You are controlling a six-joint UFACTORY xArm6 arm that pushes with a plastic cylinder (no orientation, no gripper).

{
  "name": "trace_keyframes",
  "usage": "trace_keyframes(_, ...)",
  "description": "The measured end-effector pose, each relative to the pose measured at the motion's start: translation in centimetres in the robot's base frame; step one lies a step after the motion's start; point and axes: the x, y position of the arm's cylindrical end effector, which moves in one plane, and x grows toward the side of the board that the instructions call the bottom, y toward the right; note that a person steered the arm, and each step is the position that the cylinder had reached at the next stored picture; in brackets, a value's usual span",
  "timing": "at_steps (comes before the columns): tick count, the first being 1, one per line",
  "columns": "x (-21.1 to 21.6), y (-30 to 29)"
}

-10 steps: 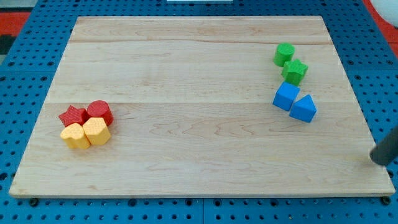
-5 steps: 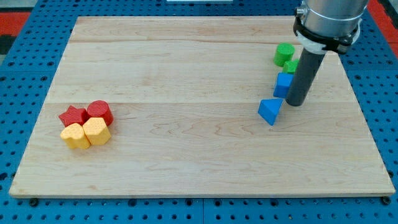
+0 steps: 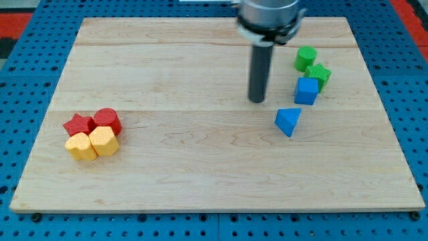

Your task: Move blue triangle to the center

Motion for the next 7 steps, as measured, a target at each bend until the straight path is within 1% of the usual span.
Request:
trace_keyframes(1,1.1,3.7)
trace_keyframes(2,4.5,5.4)
trace_keyframes(3,7.6,5.3)
trace_keyframes(4,10.0,2.9)
trace_keyframes(5,9.7,-6.5)
trace_keyframes(6,7.5,-11.4)
trace_keyframes(7,3.1,-5.9)
